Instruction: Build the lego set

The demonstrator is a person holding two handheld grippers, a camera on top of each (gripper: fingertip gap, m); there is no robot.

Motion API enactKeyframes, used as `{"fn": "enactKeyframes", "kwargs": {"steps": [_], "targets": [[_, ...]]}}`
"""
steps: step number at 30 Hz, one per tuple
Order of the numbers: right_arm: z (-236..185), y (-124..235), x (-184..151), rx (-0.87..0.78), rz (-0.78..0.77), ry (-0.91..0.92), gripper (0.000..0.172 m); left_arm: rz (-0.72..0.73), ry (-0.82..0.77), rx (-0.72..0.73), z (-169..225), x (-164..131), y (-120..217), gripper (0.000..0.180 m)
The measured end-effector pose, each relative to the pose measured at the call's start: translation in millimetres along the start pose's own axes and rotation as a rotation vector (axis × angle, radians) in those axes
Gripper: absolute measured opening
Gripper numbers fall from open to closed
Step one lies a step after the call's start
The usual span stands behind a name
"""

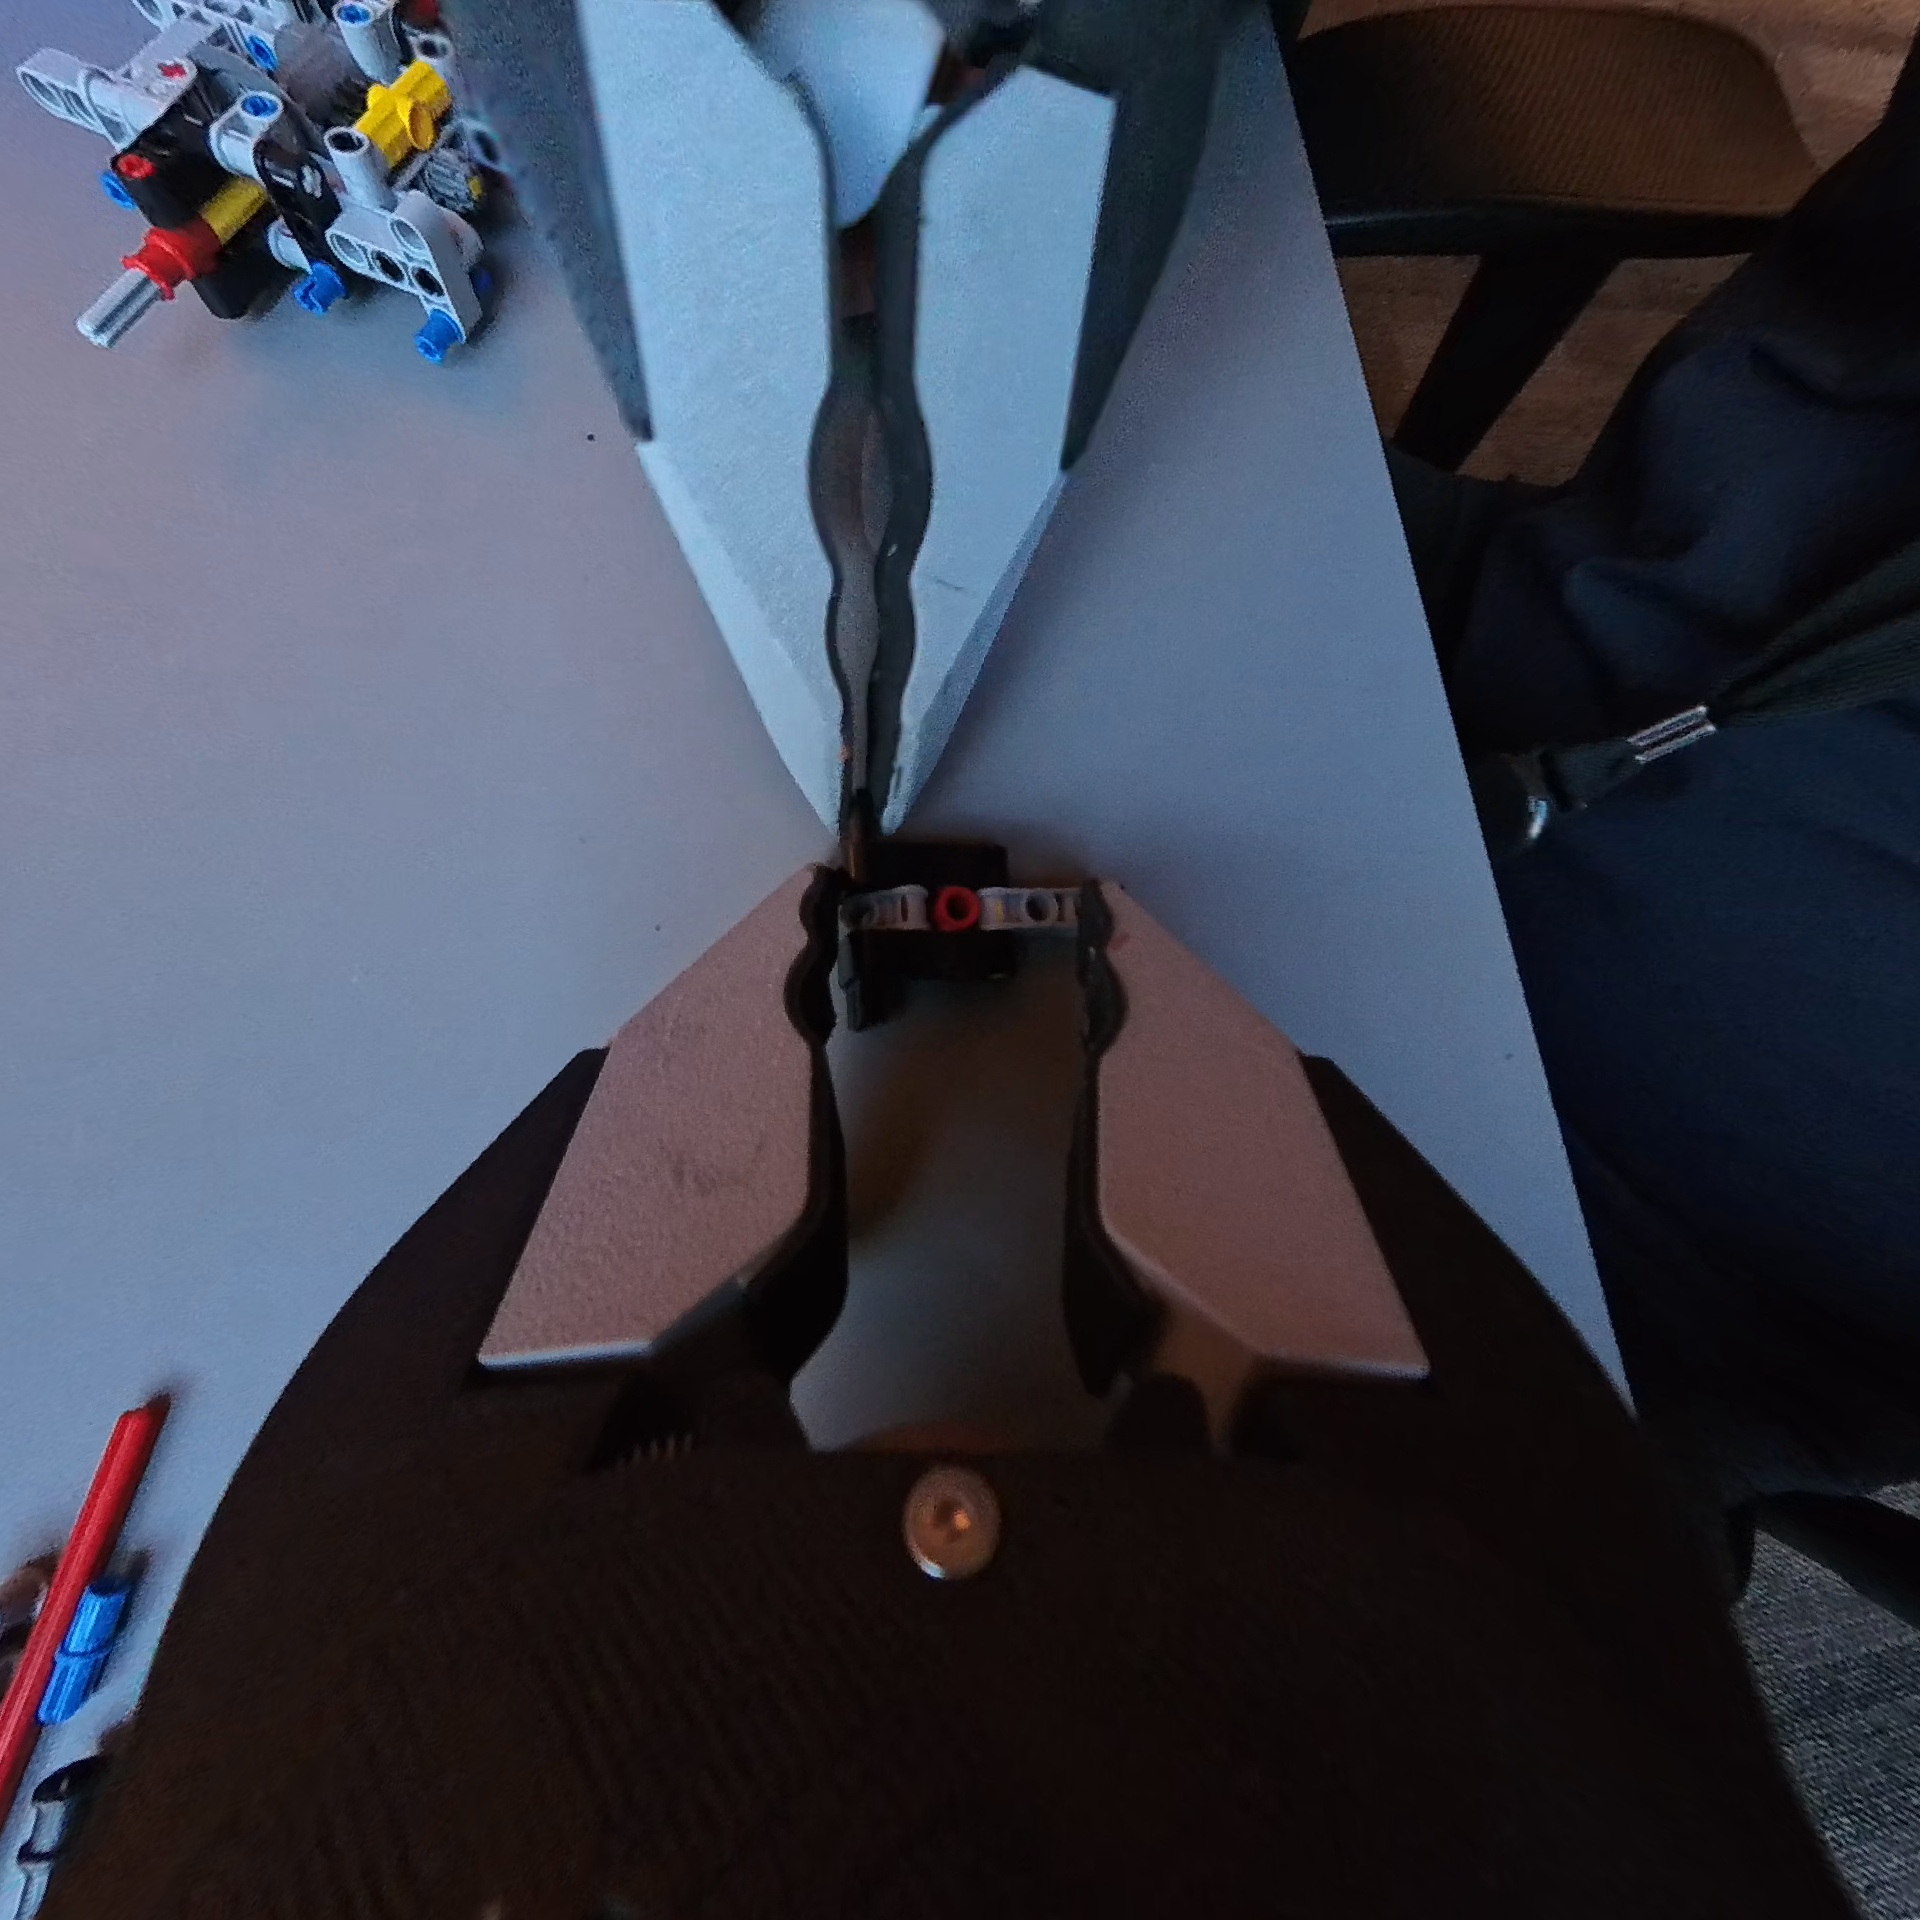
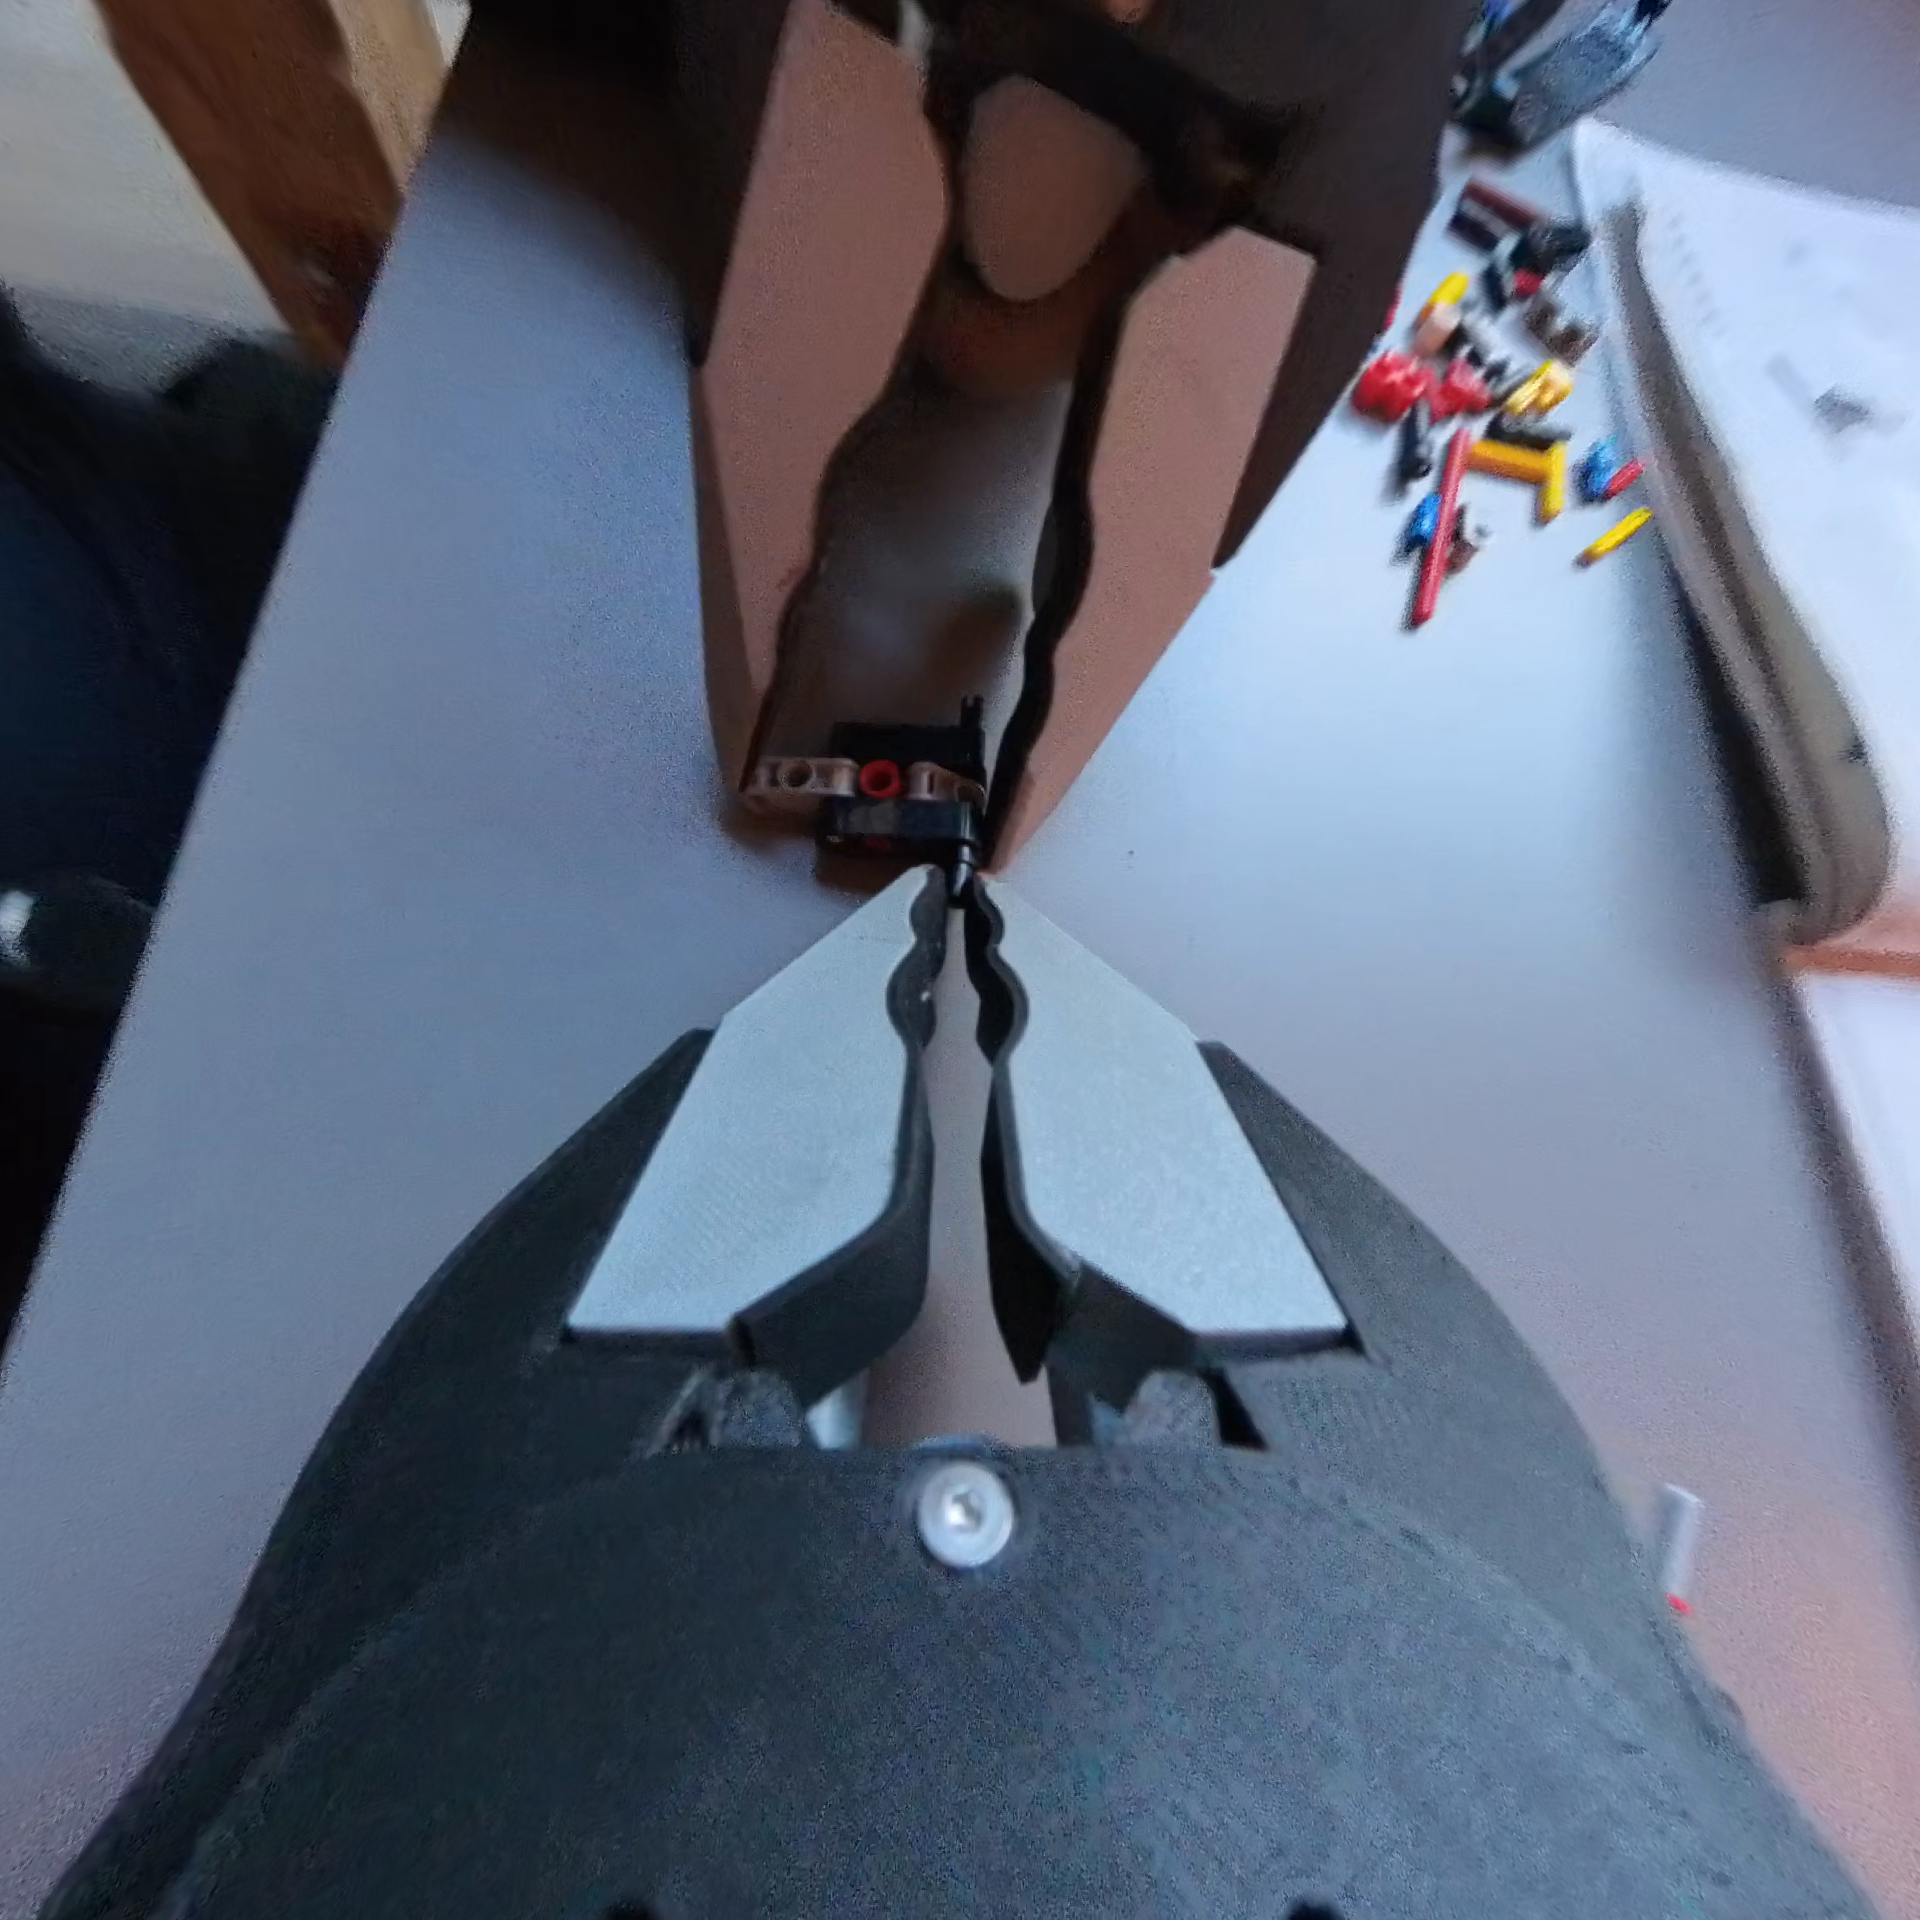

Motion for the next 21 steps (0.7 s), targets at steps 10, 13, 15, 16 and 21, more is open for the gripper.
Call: {"fn": "enactKeyframes", "kwargs": {"steps": [10, 13, 15, 16, 21], "targets": [[6.8, -3.9, 2.0, 0.138, 0.027, -0.171, 0.001, -0.001, -0.005, -0.004, 1.3, 0.8, -1.0, 0.044], [9.6, -4.2, 1.4, 0.193, 0.035, -0.227, 0.001, 0.001, -0.003, -0.005, 1.3, 0.9, -1.2, 0.045], [9.8, -3.5, 0.7, 0.199, 0.039, -0.224, 0.001, 0.003, -0.001, -0.006, 1.2, 1.2, -1.6, 0.045], [9.7, -2.6, 0.0, 0.191, 0.041, -0.215, 0.001, 0.005, 0.004, -0.005, 0.8, 1.8, -2.1, 0.045], [15.9, 8.6, -3.7, 0.135, 0.096, -0.204, 0.007, 0.015, 0.033, 0.016, -2.1, 4.6, -3.0, 0.054]]}}
Point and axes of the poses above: each gripper's, where its closed fingertips meet, y back along the fingers, x out of its top, z = x × y across the jaws, the point moved 6 cm from there along y, back along the fingers, and after that the axes turned 2 degrees about y, right-handed, at the moved point
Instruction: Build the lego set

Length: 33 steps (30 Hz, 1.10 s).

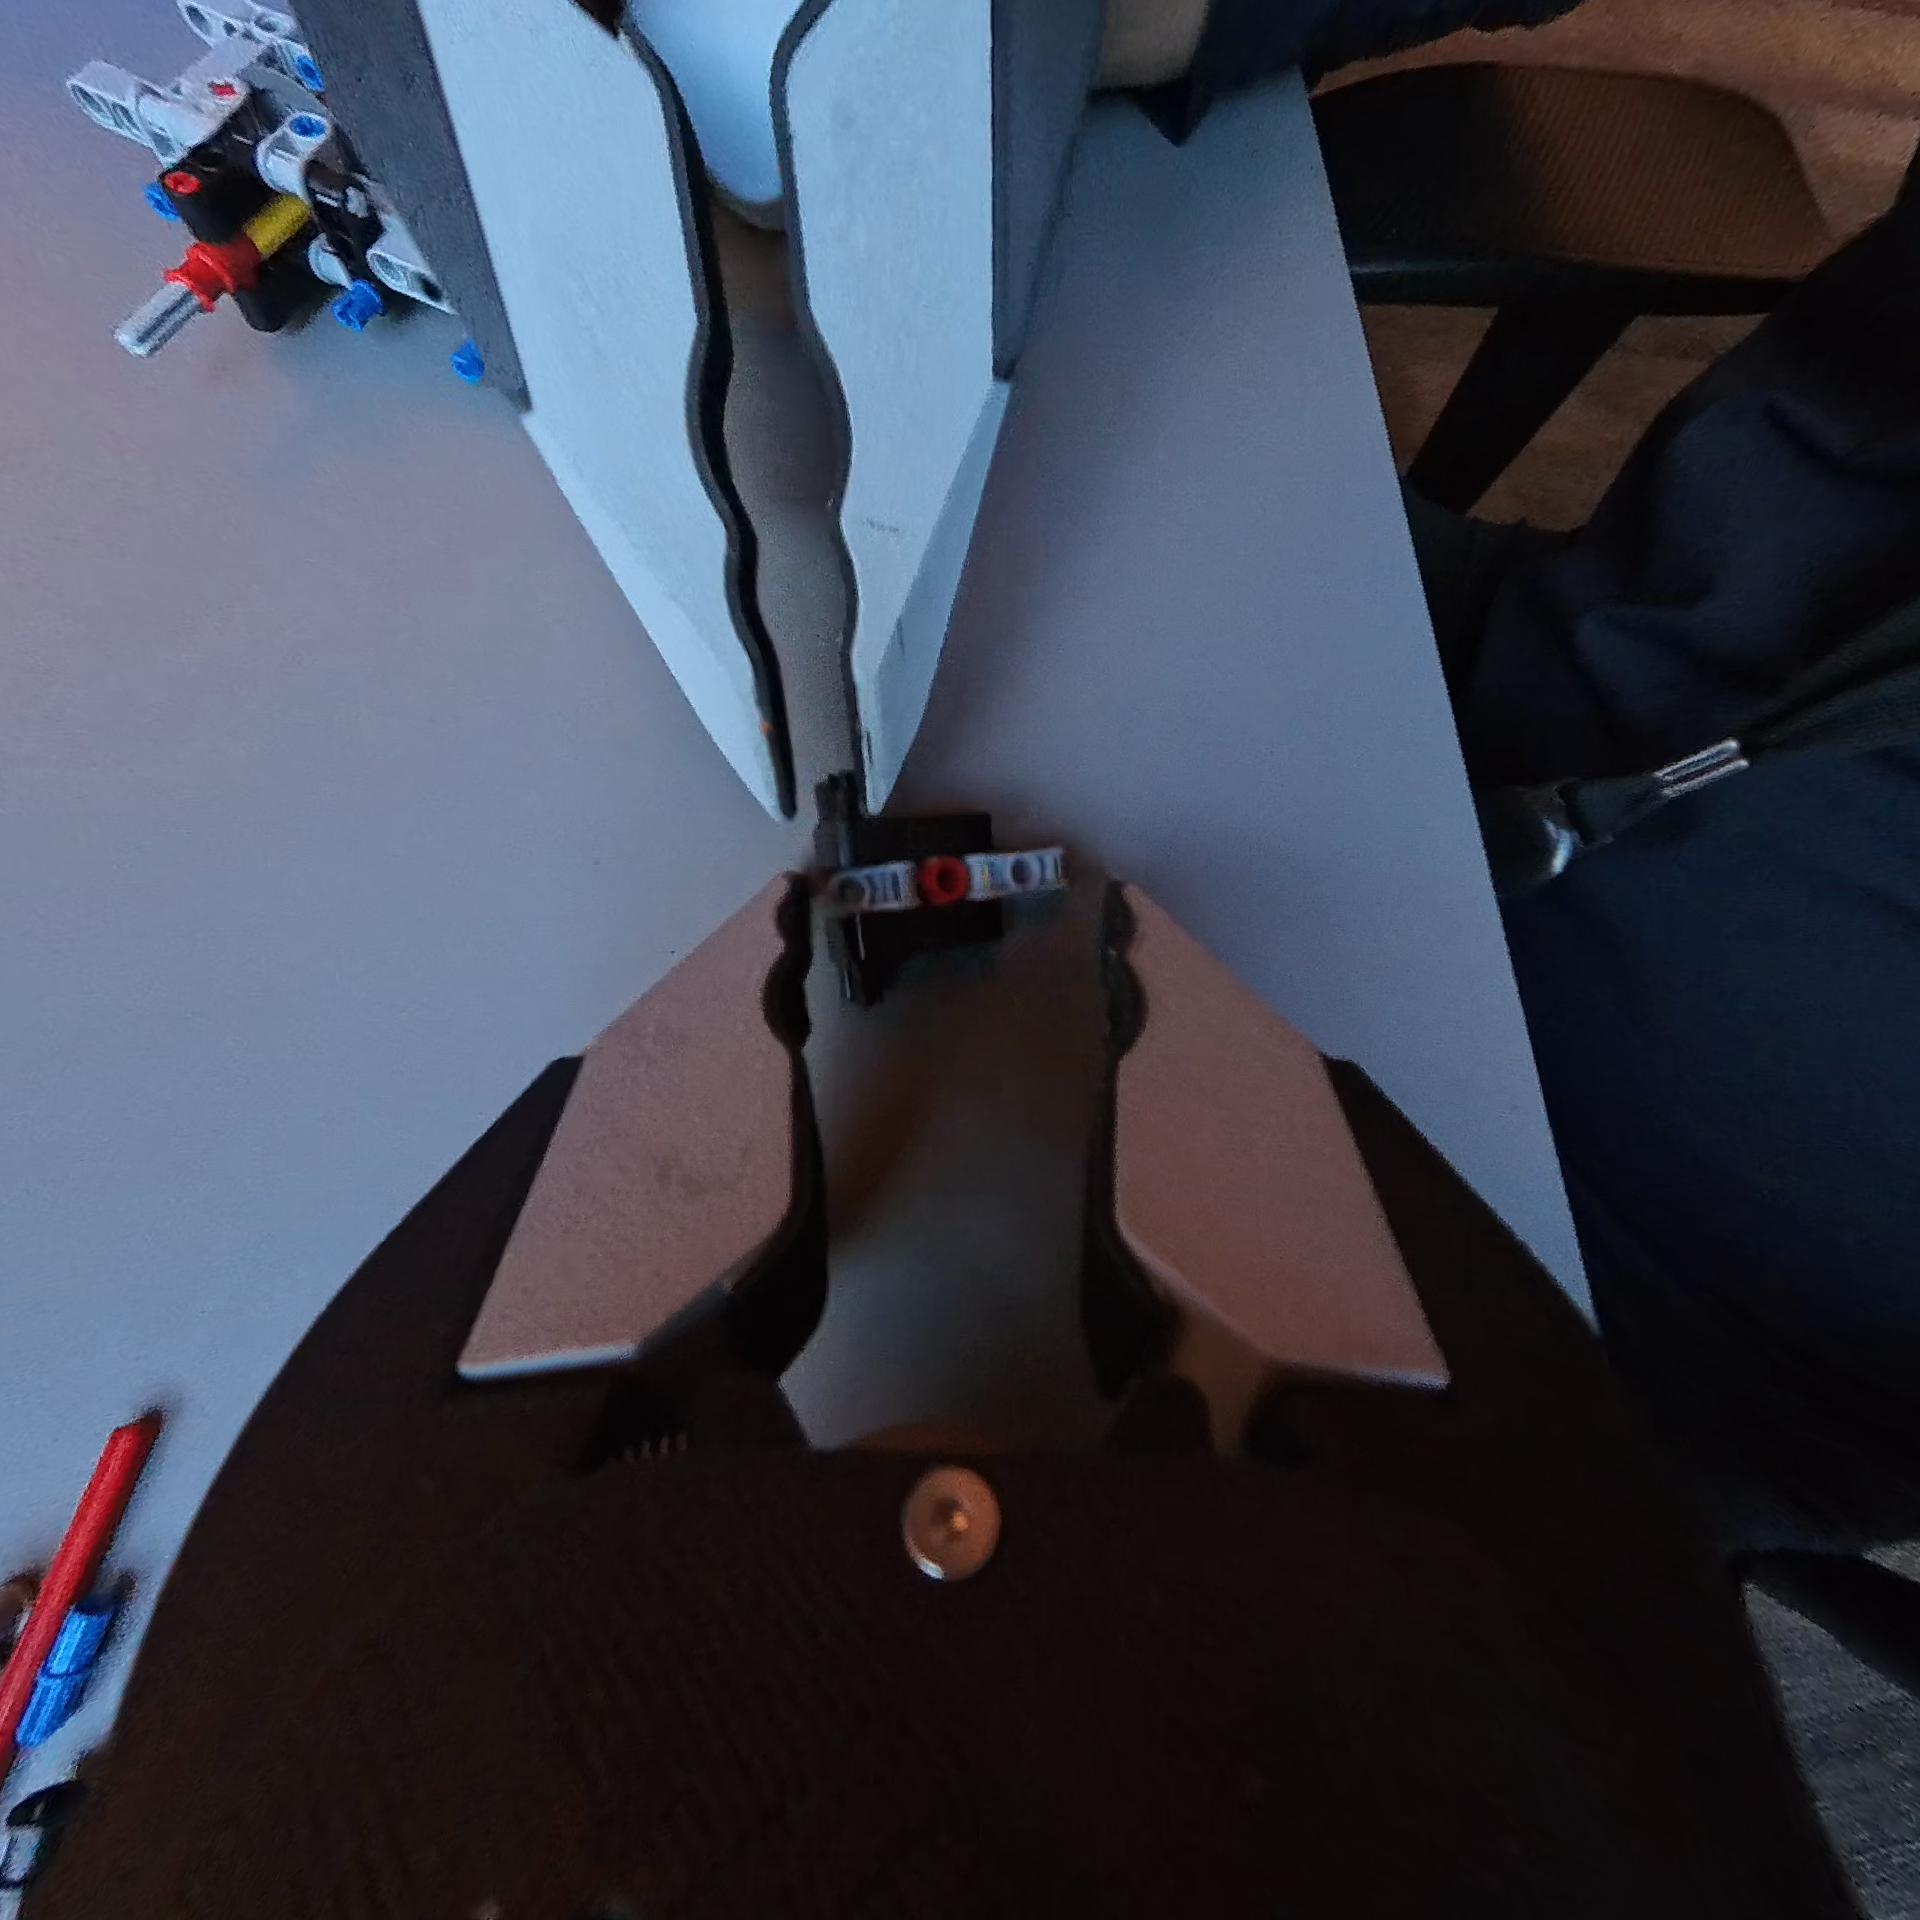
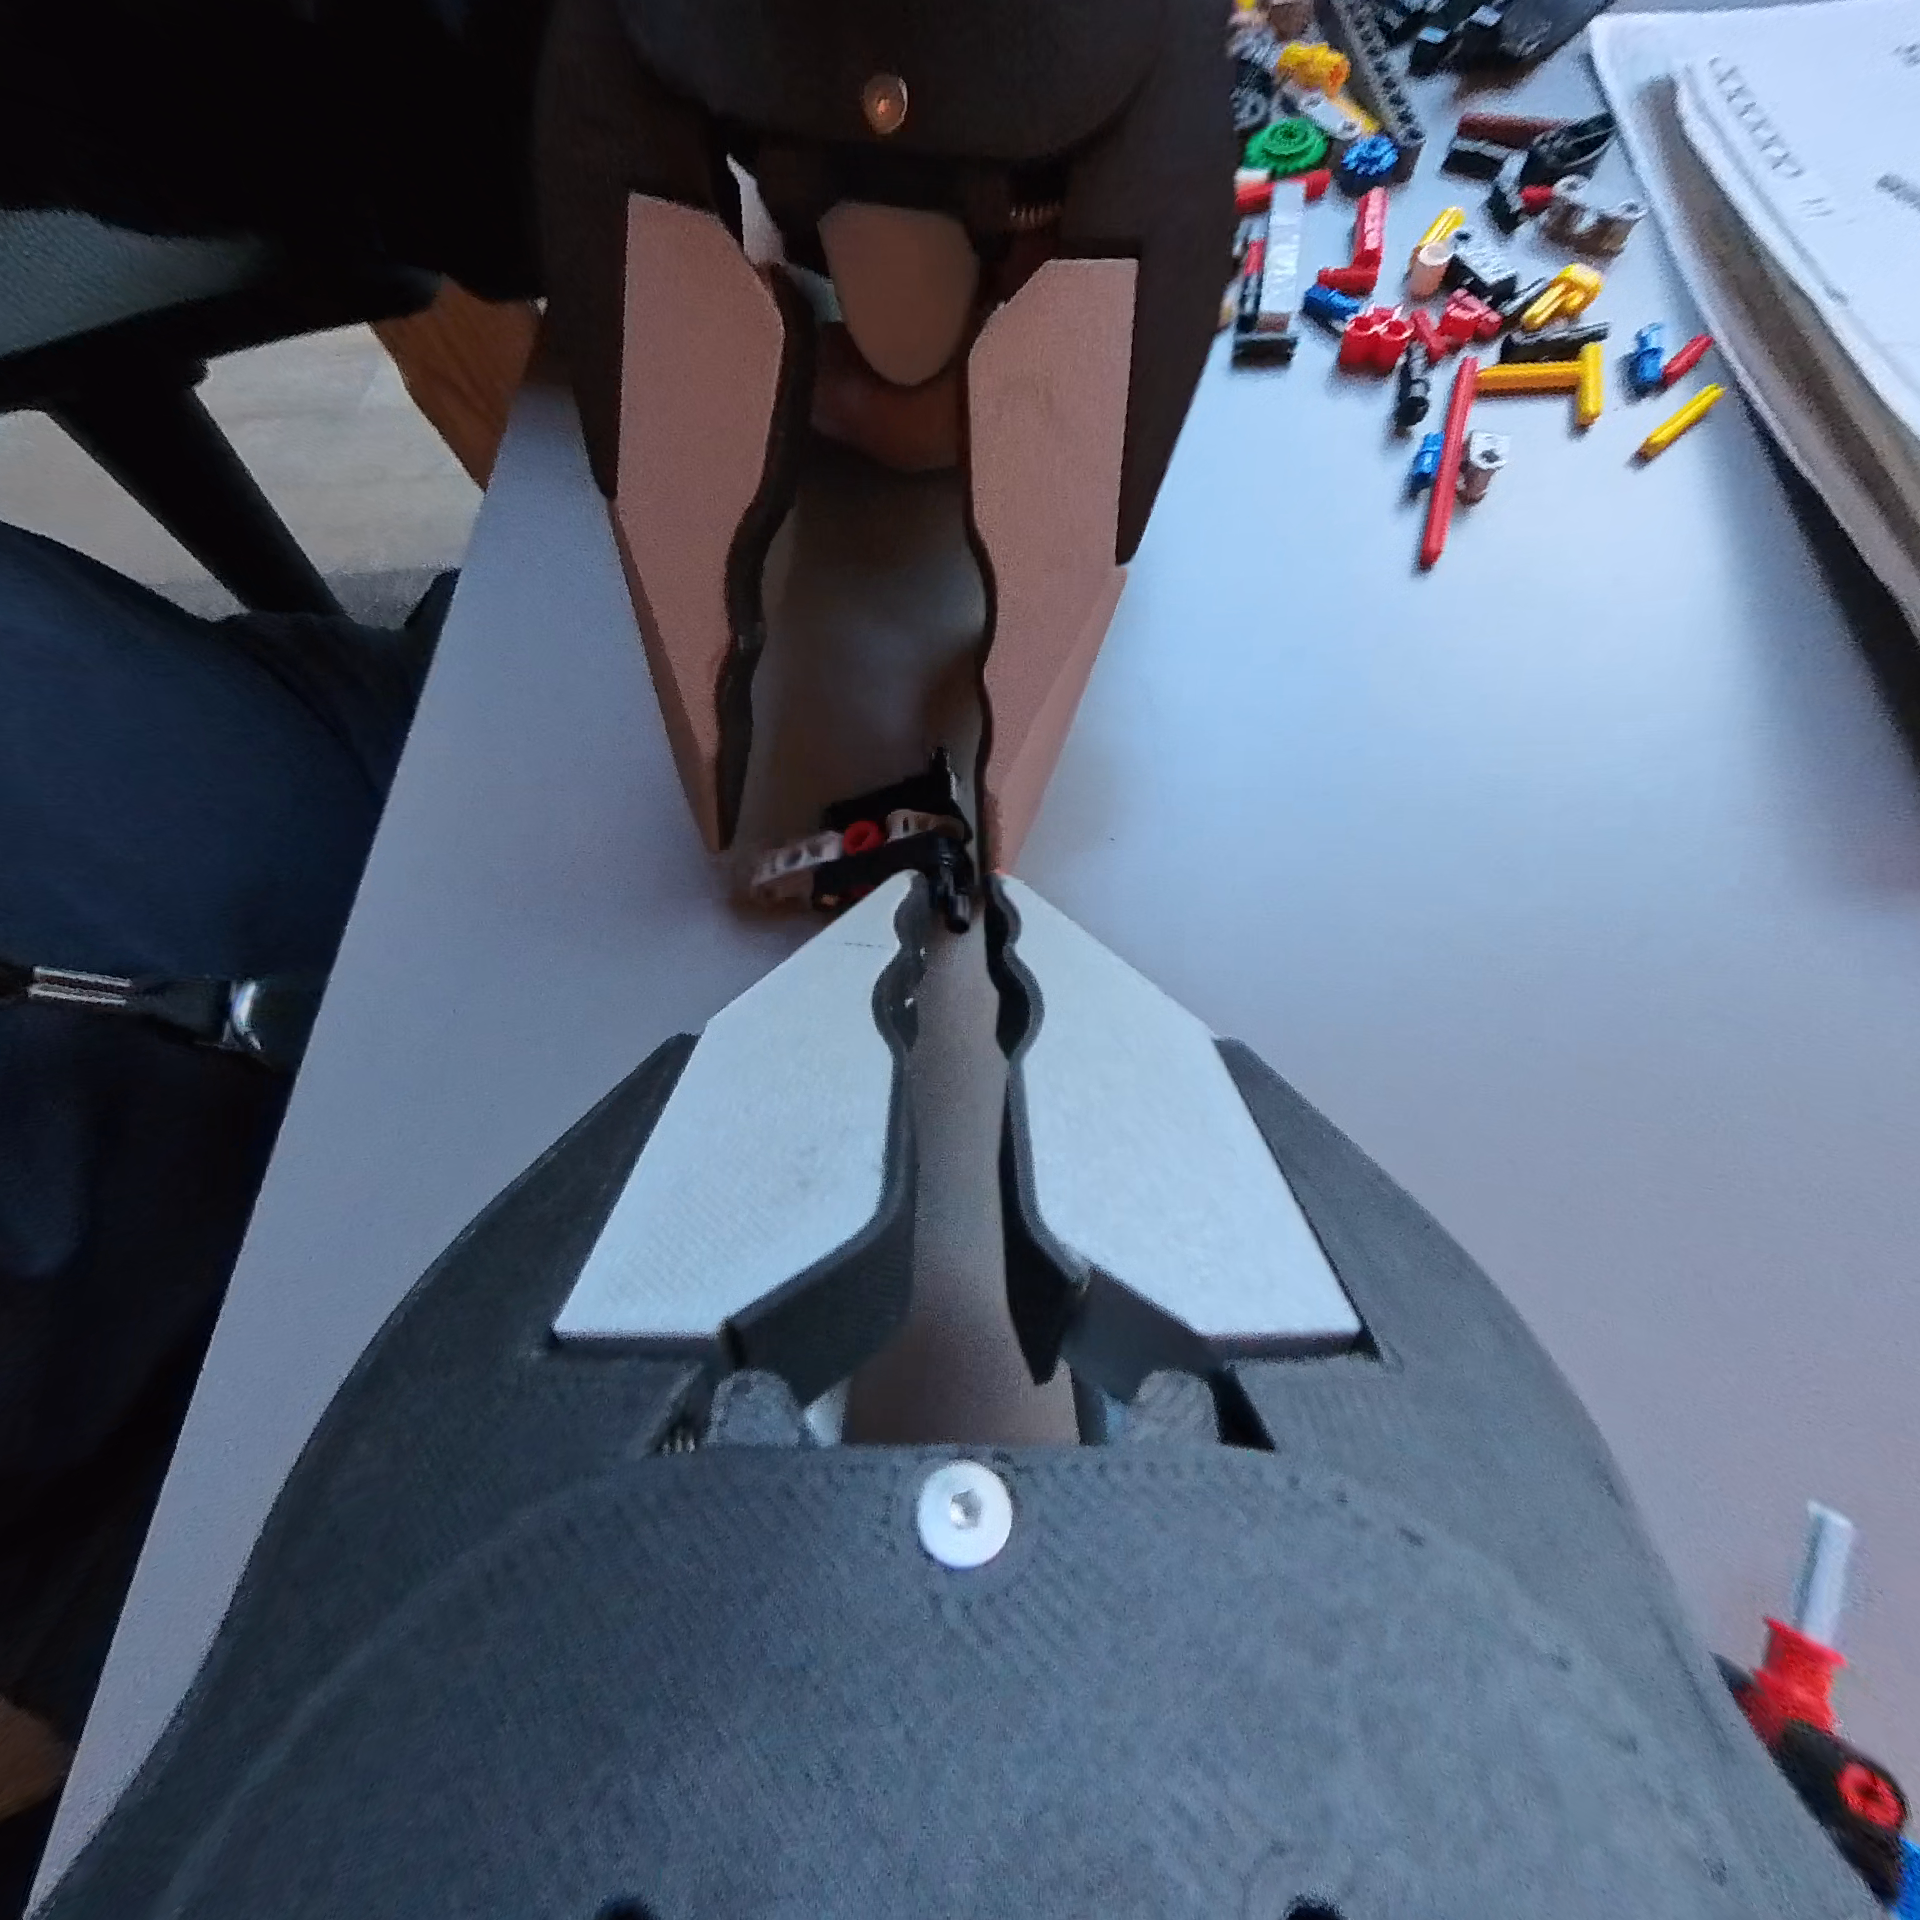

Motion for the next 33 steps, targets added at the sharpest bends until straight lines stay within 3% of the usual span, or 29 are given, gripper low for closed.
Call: {"fn": "enactKeyframes", "kwargs": {"steps": [2, 6, 9, 14, 17, 21, 25, 33], "targets": [[3.3, 6.6, -2.1, -0.006, 0.021, -0.024, 0.01, 0.014, 0.013, 0.016, -0.2, 0.5, 1.6, 0.062], [6.7, 13.3, -7.8, -0.01, 0.02, -0.072, 0.011, 0.042, 0.04, 0.063, 1.2, -1.6, 7.1, 0.062], [9.0, 12.2, -11.4, -0.038, -0.013, -0.078, 0.011, 0.029, 0.073, 0.16, -4.5, -5.5, 9.0, 0.048], [4.1, 13.6, -16.9, 0.053, -0.043, -0.108, 0.03, 0.009, 0.105, 0.25, -9.8, -4.9, 5.5, 0.034], [8.5, 21.3, -19.0, 0.006, -0.018, -0.151, 0.023, 0.0, 0.085, 0.298, -9.3, -4.7, 4.2, 0.028], [9.5, 20.8, -22.3, -0.056, -0.038, -0.171, 0.013, -0.002, 0.075, 0.327, 2.1, -3.0, -1.1, 0.002], [15.2, 19.7, -26.3, -0.14, -0.083, -0.156, 0.003, -0.009, 0.121, 0.373, 11.6, -0.7, -5.7, 0.002], [-1.9, 14.9, -16.5, -0.038, -0.021, -0.18, 0.007, 0.028, 0.224, 0.399, 9.9, -5.4, 0.0, 0.018]]}}
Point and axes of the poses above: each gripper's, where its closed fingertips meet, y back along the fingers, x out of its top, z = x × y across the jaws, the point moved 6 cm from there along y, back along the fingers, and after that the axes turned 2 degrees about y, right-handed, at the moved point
